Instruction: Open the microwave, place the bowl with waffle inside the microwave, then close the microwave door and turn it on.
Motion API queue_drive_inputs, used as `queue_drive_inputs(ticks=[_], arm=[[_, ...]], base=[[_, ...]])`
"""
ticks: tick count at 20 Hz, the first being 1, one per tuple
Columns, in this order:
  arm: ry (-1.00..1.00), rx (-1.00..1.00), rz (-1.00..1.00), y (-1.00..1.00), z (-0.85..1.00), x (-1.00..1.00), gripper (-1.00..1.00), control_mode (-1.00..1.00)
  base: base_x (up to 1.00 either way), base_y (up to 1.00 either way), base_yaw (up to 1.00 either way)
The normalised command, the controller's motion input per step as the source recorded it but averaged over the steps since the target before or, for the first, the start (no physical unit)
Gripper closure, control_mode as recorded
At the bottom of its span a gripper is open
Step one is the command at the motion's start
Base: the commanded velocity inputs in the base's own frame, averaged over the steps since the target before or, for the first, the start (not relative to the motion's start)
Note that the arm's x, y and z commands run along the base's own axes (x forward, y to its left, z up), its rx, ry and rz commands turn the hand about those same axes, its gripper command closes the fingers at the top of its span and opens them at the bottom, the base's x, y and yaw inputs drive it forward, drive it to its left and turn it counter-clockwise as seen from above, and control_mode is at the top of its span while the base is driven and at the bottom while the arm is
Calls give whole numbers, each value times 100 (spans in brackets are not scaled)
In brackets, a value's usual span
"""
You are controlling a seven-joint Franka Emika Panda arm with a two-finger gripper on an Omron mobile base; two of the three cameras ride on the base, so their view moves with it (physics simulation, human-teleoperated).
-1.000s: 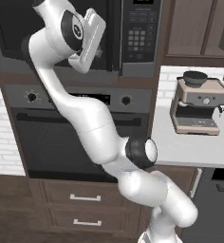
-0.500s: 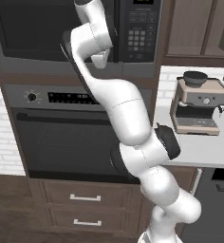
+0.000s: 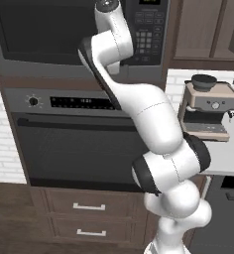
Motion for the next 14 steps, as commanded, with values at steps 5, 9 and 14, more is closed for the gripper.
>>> queue_drive_inputs(ticks=[5,9,14], arm=[[31,-36,47,-11,-100,100,100,-100],[32,-61,34,36,-100,93,100,-100],[8,-75,19,100,-100,30,100,-100]], base=[[0,0,0],[0,0,0],[0,0,0]])
